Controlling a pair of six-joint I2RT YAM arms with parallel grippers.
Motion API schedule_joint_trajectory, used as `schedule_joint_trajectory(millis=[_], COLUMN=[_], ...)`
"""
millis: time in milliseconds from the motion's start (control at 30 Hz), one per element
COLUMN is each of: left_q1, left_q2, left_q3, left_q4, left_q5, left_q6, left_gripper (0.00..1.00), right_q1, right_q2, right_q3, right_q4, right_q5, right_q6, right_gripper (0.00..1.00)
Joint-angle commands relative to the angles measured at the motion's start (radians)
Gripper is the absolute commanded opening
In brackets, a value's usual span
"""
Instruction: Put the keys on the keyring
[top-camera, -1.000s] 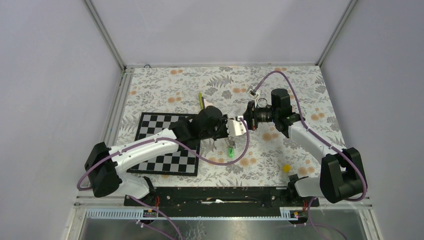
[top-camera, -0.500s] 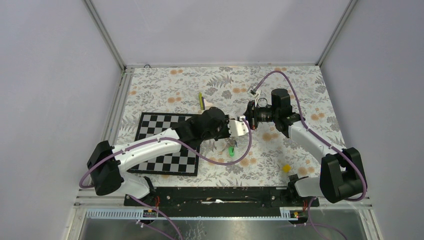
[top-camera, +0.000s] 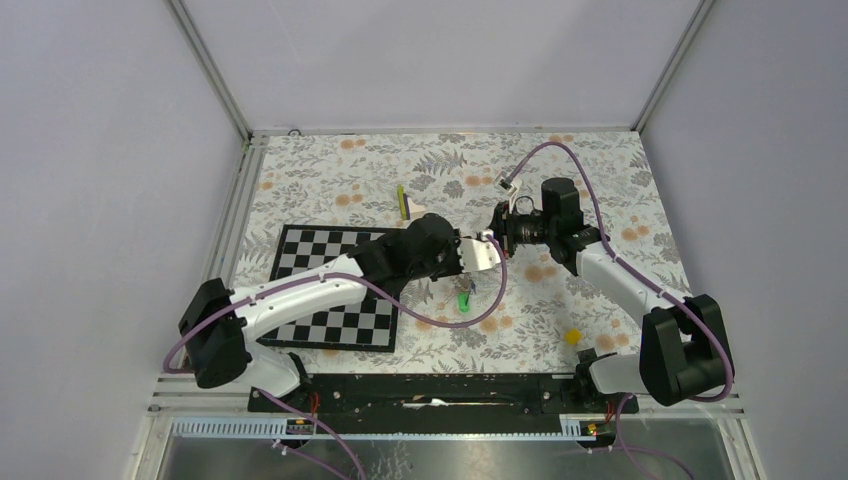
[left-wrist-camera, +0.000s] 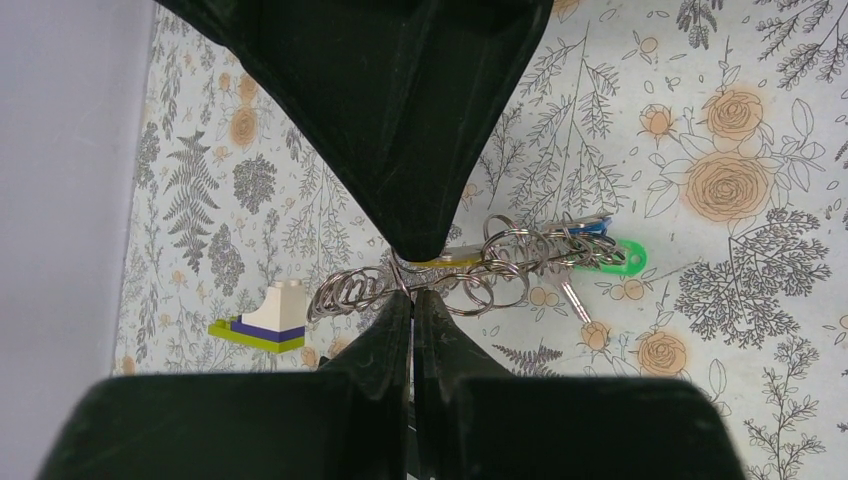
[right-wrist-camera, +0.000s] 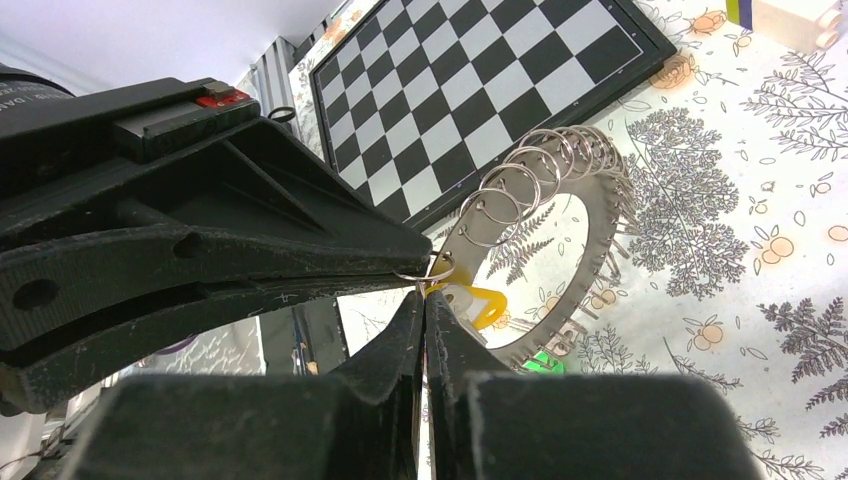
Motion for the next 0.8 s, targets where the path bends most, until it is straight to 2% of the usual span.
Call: schedule_joint_trajectory(millis=[0,767], left_q1=[-0.048,-0.068], left_q2=[0.002,0.035], left_q3=[0.059,0.080], left_q4=[0.047,0.035], left_q5=[0.079,0.077], left_q6=[-0.016,-0.018], left_gripper=[0.00,0.00], right_q1=[0.008,0.021], right_q2=[0.001,0.005], right_q3=[0.025,0.031], right_q4=[0.067,0.054], right_q5=[0.077,0.152], right_q6=[-0.002,0.017], right_gripper=[0.00,0.00])
